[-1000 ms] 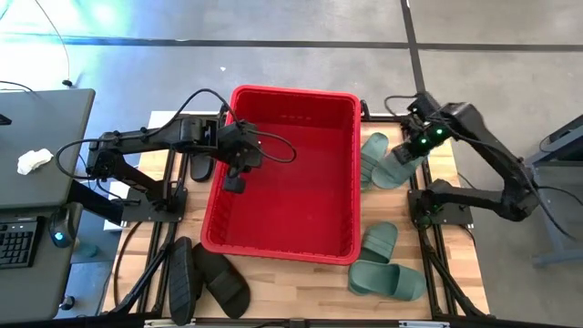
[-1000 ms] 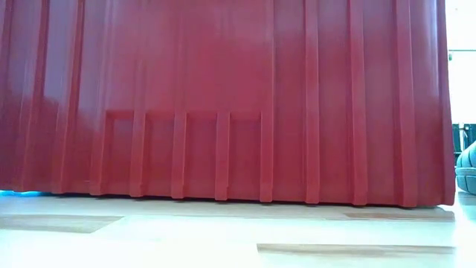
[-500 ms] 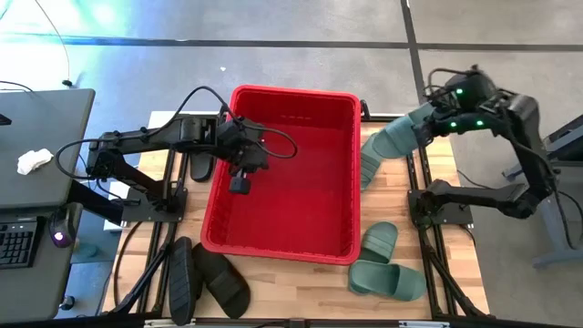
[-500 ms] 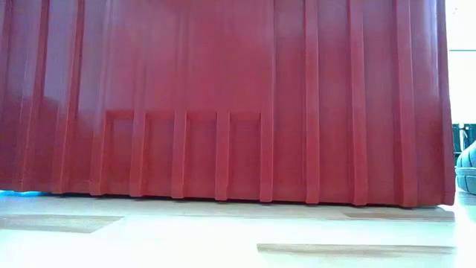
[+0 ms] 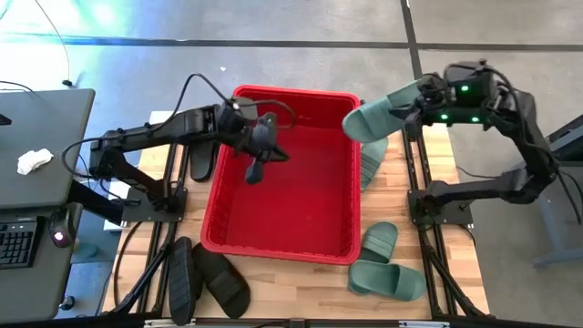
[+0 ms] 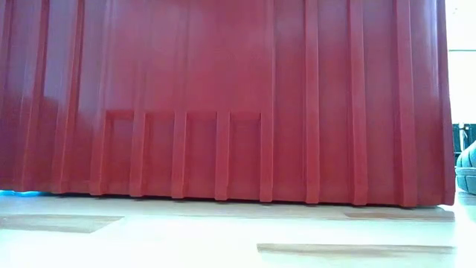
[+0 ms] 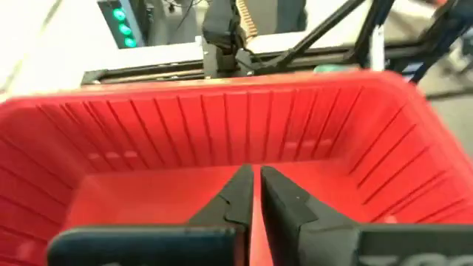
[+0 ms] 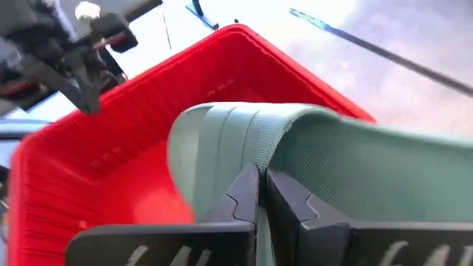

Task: Pick and place slides into bin
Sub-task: Put the green slide into the red container

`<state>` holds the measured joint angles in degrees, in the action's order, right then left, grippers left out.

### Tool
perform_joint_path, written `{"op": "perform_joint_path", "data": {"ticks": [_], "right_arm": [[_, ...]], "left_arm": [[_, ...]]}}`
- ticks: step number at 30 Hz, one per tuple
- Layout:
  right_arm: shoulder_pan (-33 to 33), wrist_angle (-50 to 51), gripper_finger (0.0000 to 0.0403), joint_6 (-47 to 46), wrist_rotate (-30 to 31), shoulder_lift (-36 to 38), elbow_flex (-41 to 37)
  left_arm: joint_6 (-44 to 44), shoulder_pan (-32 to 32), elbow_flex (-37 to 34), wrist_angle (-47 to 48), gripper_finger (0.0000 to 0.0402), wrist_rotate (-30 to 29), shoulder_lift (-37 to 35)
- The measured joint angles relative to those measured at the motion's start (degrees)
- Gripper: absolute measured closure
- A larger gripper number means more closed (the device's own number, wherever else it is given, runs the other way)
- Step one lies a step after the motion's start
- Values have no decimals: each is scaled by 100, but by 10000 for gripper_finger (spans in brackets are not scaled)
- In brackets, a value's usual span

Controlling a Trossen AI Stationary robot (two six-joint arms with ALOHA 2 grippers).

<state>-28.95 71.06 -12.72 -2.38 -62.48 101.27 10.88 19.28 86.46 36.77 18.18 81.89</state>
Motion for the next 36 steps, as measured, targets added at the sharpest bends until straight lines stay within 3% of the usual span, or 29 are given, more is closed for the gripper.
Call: {"op": "perform_joint_path", "data": {"ticks": [6,9,13,16,20,25,30,36], "right_arm": [[843,-362,403,71,870,-378,-9],[1062,-433,403,-195,835,-604,-10],[1183,-444,403,-665,631,-841,-11],[1188,-522,403,-922,360,-1024,-11],[1123,-683,403,-1221,-22,-1204,-9],[971,-695,403,-1447,-306,-1479,-9],[858,-774,403,-1709,-514,-1725,-9],[817,-899,403,-1881,-610,-1958,-11]], "left_arm": [[-146,497,11,-358,313,962,215],[654,521,11,-334,284,1026,212],[2423,260,13,-147,262,869,202],[3587,-83,13,40,260,134,185],[5024,-596,13,239,259,-1485,216],[5914,-1090,11,186,259,-3431,277],[6523,-1267,7,12,259,-4193,370],[6990,-1293,21,-95,259,-4239,523]]}}
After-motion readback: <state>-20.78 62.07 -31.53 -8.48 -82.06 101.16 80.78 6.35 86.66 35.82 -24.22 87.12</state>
